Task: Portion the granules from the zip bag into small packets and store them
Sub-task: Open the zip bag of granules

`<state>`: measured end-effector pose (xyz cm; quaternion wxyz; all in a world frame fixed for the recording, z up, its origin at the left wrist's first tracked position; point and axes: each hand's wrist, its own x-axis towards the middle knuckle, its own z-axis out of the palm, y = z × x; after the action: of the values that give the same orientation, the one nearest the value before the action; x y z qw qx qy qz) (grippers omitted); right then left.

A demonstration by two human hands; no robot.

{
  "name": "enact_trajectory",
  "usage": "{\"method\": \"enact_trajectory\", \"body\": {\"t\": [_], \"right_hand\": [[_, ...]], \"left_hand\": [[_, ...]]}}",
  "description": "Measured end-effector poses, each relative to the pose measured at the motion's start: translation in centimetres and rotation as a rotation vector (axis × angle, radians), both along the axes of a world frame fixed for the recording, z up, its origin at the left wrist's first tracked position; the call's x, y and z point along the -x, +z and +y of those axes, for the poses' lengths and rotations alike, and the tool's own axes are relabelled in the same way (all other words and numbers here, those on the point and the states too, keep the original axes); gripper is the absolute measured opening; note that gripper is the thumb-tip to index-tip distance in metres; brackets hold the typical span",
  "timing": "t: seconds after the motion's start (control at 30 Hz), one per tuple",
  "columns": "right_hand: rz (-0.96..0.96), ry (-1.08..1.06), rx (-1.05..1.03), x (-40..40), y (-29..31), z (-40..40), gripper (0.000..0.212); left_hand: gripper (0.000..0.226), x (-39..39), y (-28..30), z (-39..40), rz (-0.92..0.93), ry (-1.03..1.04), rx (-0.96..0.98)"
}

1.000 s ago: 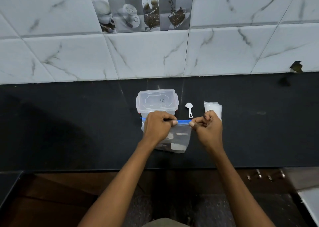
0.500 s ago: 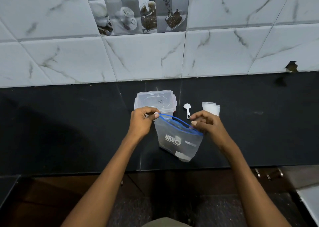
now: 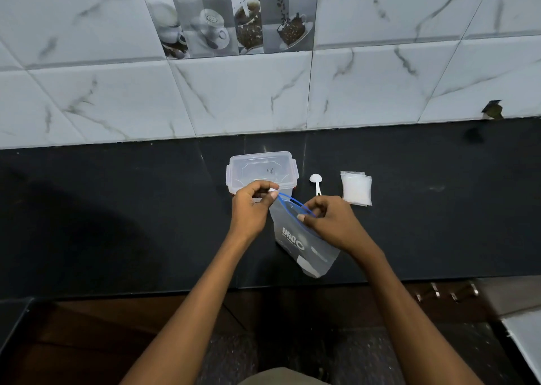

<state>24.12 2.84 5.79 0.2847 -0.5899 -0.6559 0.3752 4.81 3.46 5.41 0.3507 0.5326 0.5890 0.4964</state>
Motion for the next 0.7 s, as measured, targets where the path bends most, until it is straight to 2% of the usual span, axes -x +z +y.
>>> {"method": "enact_trajectory", "body": {"t": [0.03, 0.1, 0.17, 0.23, 0.3, 0.33, 0.43, 0.5, 0.57, 0.63, 0.7], "right_hand": [[-0.004, -0.017, 0.002, 0.1, -0.3, 0.1, 0.004], [0.003, -0.028, 0.021, 0.4, -0.6, 0.2, 0.011], [0.0, -0.018, 0.028, 0.8, -0.5, 0.2, 0.012], [-0.029, 0.011, 0.03, 1.2, -0.4, 0.2, 0.014], [-0.039, 0.02, 0.062, 1.8, -0.2, 0.2, 0.02], [0.059, -0.016, 0.127, 2.1, -0.1, 0.1, 0.024], [0.605, -0.239, 0.501, 1.7, 0.3, 0.2, 0.028], [0.96, -0.355, 0.78, 0.4, 0.8, 0.3, 0.027], [1.265, -0.454, 0.953, -0.9, 0.6, 0.3, 0.025], [1.359, -0.509, 1.002, -1.0, 0.2, 0.2, 0.025], [1.439, -0.553, 1.011, -0.4, -0.4, -0.1, 0.026]], "left_hand": [[0.016, -0.3, 0.0, -0.4, -0.012, 0.058, 0.033], [0.046, -1.1, 0.0, -1.4, -0.05, 0.176, 0.171], [0.057, -2.0, 0.2, -2.2, -0.102, 0.155, 0.364], [0.035, -3.0, 0.4, -2.9, -0.187, 0.046, 0.495], [0.007, -3.7, 1.1, -3.4, -0.221, 0.007, 0.497], [0.004, -3.7, 1.2, -3.5, -0.222, 0.01, 0.484], [0.02, -2.8, 1.4, -3.6, -0.333, 0.012, 0.512], [0.026, -1.5, 1.5, -3.5, -0.501, -0.005, 0.571], [0.029, -0.4, 1.4, -3.5, -0.731, -0.029, 0.642], [0.029, 0.3, 1.2, -3.7, -1.003, -0.035, 0.709], [0.03, 0.2, 0.8, -4.0, -1.179, -0.058, 0.742]]}}
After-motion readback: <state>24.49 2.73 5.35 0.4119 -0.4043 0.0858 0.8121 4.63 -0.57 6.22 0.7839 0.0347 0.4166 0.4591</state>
